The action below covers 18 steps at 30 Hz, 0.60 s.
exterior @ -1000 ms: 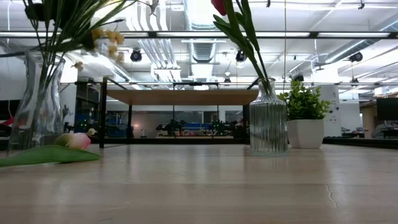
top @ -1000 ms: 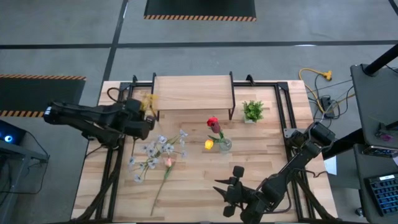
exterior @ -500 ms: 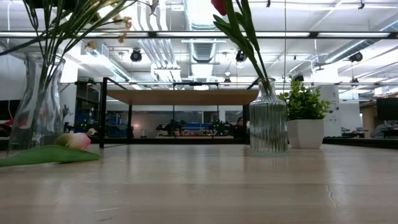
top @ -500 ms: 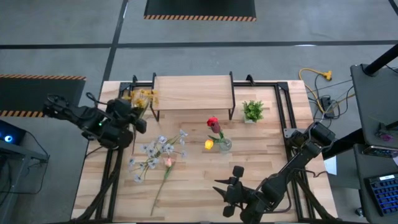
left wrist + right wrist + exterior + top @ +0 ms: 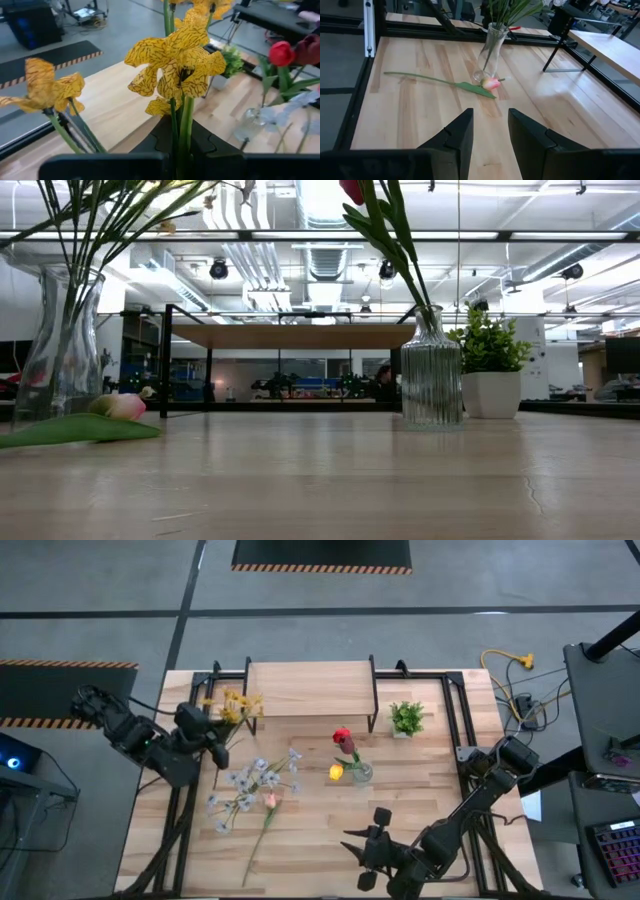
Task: Pick and place flowers into a vace then onto a shelf
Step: Put the yellow flowers into the bottom transparent vase
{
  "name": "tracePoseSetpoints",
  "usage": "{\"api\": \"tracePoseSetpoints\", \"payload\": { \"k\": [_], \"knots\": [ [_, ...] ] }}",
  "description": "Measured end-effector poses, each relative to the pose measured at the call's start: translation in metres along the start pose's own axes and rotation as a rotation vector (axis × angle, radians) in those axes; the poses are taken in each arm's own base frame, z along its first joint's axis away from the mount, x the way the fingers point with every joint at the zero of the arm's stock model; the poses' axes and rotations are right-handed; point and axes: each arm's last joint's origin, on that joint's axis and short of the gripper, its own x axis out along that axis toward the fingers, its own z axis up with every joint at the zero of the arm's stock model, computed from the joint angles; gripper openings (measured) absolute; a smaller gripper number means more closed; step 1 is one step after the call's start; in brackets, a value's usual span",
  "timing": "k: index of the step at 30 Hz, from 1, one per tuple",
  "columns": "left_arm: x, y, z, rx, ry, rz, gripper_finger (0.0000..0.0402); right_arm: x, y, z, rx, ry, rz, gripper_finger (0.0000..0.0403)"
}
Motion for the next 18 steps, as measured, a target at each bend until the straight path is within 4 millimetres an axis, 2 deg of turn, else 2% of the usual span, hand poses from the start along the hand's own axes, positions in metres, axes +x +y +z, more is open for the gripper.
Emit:
{"api": "tracePoseSetpoints", "payload": {
  "k": [6, 12, 18],
  "knots": [
    [-0.001, -0.005, 0.004, 0.026, -0.03, -0.038, 0.0001, -0.007, 0.002, 0.0, -0.014, 0.008, 0.034, 0.0112],
    [-0.001, -0.012, 0.008, 0.057, -0.06, -0.076, 0.0001, -0.04, 0.008, 0.011, 0.03, 0.047, 0.264, 0.0112],
    [-0.003, -0.023, 0.014, 0.11, -0.104, -0.153, 0.0001, -0.067, 0.025, 0.0, 0.043, 0.01, 0.352, 0.0112]
  ]
}}
